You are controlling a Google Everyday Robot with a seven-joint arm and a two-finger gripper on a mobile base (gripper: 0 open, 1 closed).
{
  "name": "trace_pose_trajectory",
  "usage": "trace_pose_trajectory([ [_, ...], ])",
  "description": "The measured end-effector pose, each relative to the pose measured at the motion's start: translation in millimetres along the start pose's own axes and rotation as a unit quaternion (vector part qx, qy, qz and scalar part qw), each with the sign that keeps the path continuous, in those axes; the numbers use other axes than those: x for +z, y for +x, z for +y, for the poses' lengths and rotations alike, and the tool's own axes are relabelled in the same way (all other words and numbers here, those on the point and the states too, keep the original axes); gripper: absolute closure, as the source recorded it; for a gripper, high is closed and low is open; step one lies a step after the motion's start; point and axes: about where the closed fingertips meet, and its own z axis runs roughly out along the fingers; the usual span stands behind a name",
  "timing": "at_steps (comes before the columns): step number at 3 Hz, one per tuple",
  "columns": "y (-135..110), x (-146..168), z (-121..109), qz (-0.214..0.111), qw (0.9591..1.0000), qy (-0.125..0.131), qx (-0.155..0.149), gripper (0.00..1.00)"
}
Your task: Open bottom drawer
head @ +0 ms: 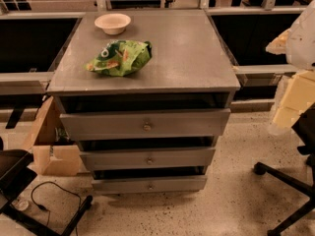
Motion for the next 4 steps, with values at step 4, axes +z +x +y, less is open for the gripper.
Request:
trace_pose_trajectory([
  [4, 29.1, 152.0, 57.3, 0.075, 0.9962, 0.034, 0.026, 0.0],
])
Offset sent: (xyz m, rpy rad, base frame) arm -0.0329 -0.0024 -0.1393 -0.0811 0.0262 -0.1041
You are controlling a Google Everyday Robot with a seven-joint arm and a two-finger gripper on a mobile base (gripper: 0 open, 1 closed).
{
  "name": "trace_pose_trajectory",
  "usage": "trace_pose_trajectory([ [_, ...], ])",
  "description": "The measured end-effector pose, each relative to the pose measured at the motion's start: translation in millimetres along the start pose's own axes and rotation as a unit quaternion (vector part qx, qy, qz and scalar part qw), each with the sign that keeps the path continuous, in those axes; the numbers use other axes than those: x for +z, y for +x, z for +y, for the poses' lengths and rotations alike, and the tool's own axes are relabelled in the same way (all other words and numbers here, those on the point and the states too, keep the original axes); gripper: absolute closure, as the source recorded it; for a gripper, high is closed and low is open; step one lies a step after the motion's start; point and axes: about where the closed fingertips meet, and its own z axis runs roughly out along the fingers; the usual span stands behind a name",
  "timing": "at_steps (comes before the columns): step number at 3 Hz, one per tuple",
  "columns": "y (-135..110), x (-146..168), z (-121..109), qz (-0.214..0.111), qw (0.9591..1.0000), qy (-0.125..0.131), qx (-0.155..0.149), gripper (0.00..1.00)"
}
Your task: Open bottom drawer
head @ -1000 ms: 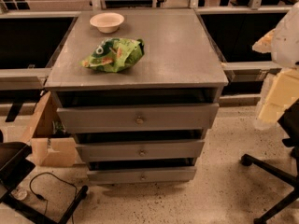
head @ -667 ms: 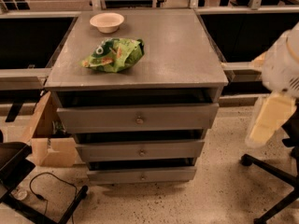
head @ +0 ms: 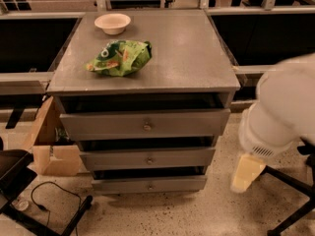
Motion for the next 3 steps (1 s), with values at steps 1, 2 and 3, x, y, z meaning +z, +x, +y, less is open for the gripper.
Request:
trace_pose_trajectory([
  [1, 12.8, 84.5, 39.7, 0.039, 0.9984, -0.038, -0.016, 0.0],
  [2, 23.4, 100.4, 52.8, 0.054, 0.9972, -0.05, -0.017, 0.0],
  [3, 23.1, 100.4, 52.6, 0.054, 0.9972, -0.049, -0.017, 0.0],
])
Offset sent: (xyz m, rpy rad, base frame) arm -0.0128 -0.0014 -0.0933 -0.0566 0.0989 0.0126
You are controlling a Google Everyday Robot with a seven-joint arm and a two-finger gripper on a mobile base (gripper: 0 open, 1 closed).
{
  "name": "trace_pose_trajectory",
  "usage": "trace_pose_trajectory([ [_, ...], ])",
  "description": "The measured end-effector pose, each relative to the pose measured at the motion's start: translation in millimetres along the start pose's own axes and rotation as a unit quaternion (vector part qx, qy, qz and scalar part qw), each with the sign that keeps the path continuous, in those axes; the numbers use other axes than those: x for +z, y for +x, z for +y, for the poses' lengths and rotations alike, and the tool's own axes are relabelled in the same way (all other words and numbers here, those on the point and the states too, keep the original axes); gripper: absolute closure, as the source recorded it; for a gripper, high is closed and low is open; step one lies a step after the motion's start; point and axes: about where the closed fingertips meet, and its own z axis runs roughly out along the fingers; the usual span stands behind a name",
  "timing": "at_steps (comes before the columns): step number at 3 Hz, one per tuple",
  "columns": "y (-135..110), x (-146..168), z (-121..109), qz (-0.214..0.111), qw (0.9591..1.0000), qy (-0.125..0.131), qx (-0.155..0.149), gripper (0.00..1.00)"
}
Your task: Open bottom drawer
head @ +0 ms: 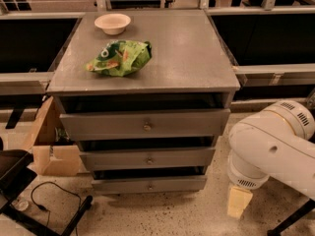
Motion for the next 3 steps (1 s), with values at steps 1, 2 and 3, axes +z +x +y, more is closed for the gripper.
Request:
trace_pose_trajectory([
  [1, -13.7, 44.0, 2.9, -0.001, 0.9999, -0.015, -0.006, 0.0],
  [2, -40.2, 125.4, 17.9, -0.011, 0.9992, -0.034, -0.019, 0.0],
  [3, -61.8, 199.6, 21.8, -0.031, 0.9986, -0.036, -0.025, 0.0],
])
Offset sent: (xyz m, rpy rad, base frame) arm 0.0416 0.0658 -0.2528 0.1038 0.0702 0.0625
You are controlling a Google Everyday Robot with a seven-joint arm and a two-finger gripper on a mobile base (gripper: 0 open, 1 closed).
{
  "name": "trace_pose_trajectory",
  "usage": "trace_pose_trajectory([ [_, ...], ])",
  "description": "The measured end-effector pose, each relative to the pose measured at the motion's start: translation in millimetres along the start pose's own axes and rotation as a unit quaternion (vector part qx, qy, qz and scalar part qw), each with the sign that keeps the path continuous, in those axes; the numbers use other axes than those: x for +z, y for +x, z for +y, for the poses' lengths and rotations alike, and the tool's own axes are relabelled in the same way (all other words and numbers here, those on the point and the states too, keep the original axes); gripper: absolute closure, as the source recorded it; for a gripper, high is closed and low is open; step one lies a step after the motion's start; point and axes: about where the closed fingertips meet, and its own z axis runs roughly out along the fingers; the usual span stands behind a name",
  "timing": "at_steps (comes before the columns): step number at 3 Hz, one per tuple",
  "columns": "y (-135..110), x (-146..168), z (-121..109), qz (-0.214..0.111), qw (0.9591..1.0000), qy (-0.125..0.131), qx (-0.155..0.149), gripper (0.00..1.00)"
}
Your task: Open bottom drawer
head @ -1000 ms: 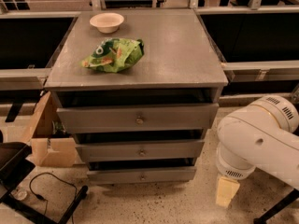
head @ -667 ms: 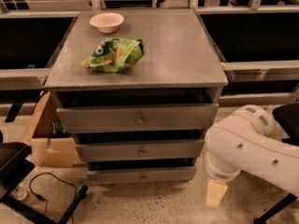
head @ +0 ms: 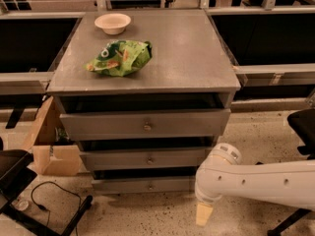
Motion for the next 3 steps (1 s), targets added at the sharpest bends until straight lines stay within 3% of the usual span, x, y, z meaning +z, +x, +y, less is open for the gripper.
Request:
trace_pose_trajectory([
  [1, -17.9, 54.6, -11.7, -0.018, 0.9998, -0.004, -0.006, 0.0],
  [2, -29.6, 77.8, -27.8, -0.034, 0.9993, -0.016, -0.004, 0.0],
  [3, -34.7, 79.4, -25.4, -0.042, 0.9987, -0.026, -0.007, 0.0],
])
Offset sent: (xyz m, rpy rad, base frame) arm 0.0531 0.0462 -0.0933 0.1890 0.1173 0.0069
